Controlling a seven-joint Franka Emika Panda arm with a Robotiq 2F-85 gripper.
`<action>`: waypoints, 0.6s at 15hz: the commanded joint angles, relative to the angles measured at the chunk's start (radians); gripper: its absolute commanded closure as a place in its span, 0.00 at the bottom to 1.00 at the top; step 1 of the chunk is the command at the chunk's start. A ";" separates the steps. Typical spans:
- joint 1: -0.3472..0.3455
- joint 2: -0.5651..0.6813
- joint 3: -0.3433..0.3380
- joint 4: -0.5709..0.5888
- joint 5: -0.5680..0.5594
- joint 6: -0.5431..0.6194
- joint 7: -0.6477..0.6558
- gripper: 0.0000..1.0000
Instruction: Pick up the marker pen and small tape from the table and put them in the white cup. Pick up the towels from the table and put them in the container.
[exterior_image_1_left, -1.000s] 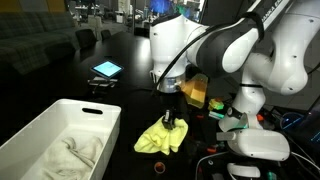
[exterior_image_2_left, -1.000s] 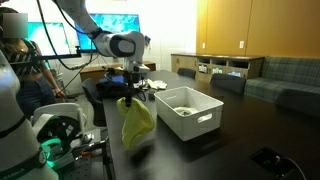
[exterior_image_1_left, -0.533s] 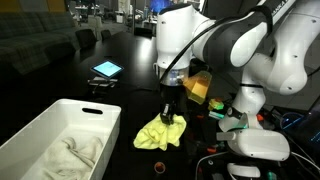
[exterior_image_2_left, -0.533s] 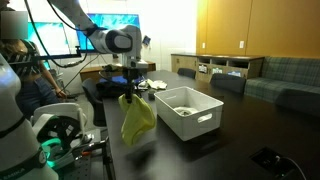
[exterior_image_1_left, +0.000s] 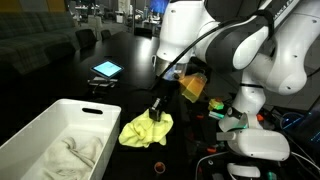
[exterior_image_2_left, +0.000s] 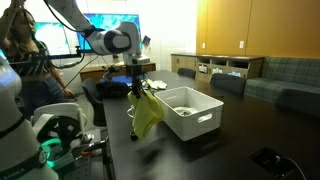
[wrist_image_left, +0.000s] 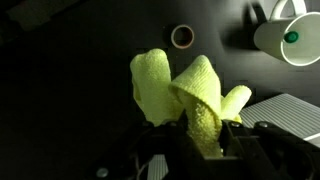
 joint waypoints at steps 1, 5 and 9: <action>-0.024 -0.034 0.019 -0.012 -0.021 0.076 0.031 0.88; -0.028 -0.034 0.023 -0.015 -0.016 0.124 0.022 0.88; -0.032 -0.034 0.025 -0.020 -0.012 0.176 0.024 0.88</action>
